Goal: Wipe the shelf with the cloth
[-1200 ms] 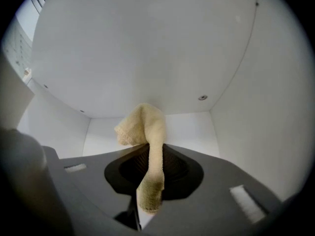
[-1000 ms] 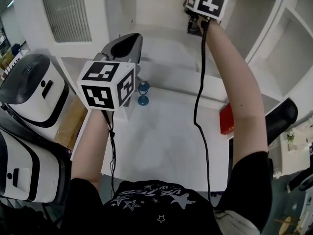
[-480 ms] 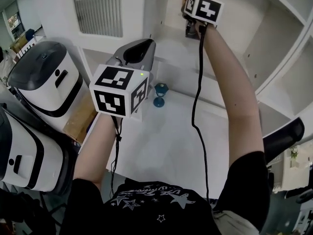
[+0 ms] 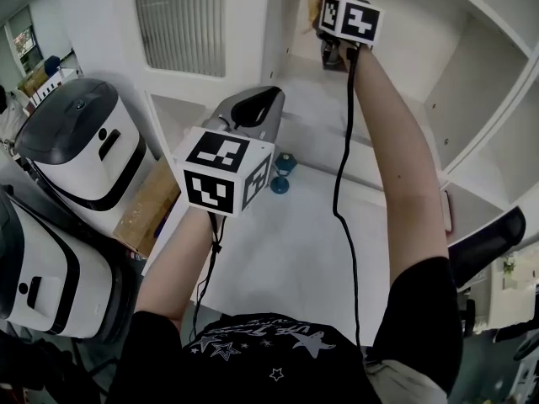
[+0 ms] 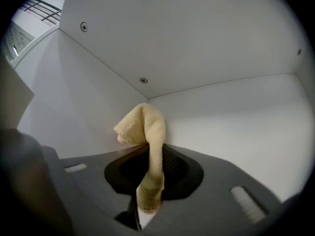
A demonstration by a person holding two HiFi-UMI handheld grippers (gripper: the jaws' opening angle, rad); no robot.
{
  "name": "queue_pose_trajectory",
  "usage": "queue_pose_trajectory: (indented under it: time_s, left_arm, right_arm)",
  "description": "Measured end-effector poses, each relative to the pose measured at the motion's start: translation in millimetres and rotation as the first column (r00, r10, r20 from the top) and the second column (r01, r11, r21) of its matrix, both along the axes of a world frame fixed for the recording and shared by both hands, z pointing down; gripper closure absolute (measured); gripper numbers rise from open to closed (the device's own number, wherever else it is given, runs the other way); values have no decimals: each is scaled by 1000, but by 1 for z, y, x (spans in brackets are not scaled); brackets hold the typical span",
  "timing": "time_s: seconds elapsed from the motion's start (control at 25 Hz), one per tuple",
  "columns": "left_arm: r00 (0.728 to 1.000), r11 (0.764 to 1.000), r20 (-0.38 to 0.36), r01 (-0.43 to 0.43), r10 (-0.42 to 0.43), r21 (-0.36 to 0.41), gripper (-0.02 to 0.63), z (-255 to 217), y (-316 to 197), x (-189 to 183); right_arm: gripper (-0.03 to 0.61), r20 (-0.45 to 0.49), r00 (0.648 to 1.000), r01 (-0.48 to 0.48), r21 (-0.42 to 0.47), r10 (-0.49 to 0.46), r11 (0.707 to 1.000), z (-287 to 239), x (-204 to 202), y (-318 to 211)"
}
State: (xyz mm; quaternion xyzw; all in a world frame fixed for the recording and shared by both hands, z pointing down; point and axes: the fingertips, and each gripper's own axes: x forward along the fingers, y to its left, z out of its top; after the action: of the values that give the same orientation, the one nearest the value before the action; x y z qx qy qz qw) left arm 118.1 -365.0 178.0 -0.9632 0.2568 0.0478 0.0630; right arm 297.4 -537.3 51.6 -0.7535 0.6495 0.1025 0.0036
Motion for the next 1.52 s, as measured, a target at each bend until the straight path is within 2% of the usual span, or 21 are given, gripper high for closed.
queue_pose_trajectory:
  time_s: [0.48, 0.76, 1.16, 1.52]
  left_arm:
    - [1000, 1000, 3, -18, 18, -1, 612, 3, 3, 13]
    - [999, 999, -3, -45, 45, 1, 612, 3, 10, 22]
    - [992, 992, 7, -123, 123, 1, 612, 5, 26, 47]
    - [986, 986, 0, -166, 166, 0, 612, 5, 33, 62]
  right_arm:
    - [503, 20, 997, -80, 16, 79, 997, 8, 41, 27]
    - [503, 42, 985, -167, 25, 166, 986, 13, 79, 62]
    - [502, 94, 946, -317, 47, 311, 947, 17, 147, 121]
    - [503, 148, 896, -427, 32, 419, 904, 25, 184, 157]
